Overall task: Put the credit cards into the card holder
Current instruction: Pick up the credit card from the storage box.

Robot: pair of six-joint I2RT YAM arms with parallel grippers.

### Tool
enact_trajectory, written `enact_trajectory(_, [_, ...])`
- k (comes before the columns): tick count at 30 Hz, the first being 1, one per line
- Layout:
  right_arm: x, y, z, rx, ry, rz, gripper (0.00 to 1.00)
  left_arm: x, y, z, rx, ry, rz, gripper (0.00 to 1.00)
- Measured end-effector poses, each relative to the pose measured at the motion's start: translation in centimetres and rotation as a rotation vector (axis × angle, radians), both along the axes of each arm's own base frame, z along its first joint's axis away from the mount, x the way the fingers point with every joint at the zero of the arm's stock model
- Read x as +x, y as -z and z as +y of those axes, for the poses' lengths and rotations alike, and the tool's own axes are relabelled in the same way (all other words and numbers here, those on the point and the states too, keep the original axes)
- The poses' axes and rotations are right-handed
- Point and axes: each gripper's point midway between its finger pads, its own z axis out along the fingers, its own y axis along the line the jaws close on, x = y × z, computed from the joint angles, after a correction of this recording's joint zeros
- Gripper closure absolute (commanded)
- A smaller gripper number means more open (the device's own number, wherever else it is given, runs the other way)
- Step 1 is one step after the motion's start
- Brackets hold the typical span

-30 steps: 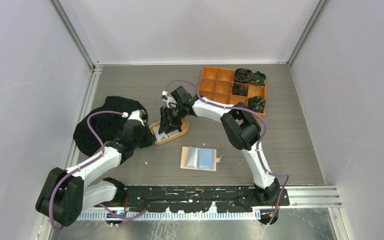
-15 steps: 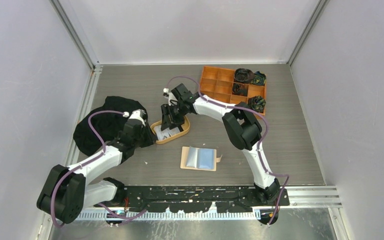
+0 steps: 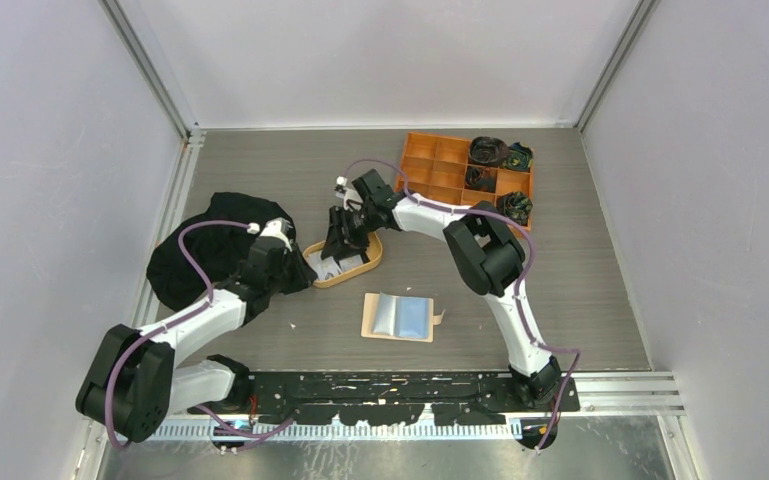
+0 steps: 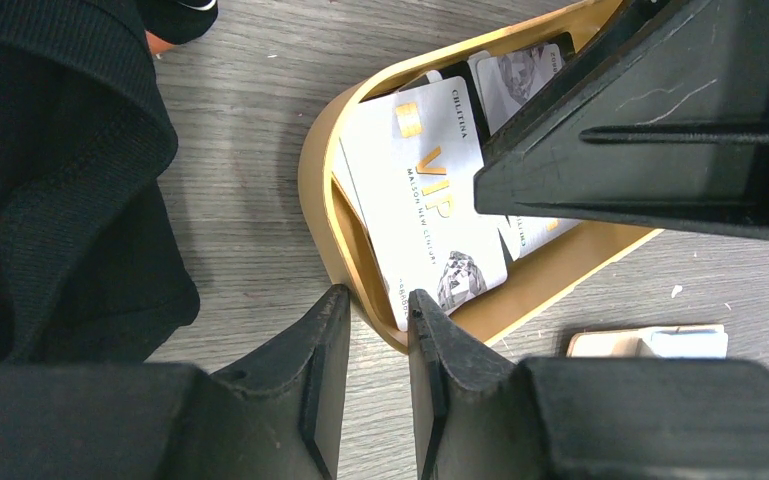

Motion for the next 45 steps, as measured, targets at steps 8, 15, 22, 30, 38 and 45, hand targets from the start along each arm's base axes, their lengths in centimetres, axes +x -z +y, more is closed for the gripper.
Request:
enact_trajectory(8, [0.5, -0.4, -0.3, 0.093, 0.061, 0.11, 0.57, 0.0, 0.0, 0.0, 0.0, 0.0, 0.0, 0.72])
enact_trajectory(15, [0.8, -1.8, 0.3, 0.167, 0.06, 0.138, 0.63, 0.1, -0.1, 0.0, -0.001, 0.0, -0.001, 0.72])
enact_trajectory(22, [0.4, -2.3, 0.8, 0.183, 0.04, 0.133, 0.65, 0.0, -0.2, -0.4, -0.014, 0.016, 0.006, 0.72])
enact_trajectory(30, [-1.0, -1.1, 0.8, 0.072, 0.005, 0.098, 0.62, 0.0, -0.3, -0.7, -0.021, 0.026, 0.008, 0.72])
enact_trajectory(38, [-1.3, -0.2, 0.5, -0.038, -0.017, 0.022, 0.62, 0.0, -0.3, -0.7, -0.022, 0.027, 0.008, 0.71])
enact_trajectory(45, [-1.6, 0.6, 0.3, -0.058, -0.034, 0.035, 0.66, -0.1, -0.3, -0.8, -0.028, 0.033, 0.009, 0.69])
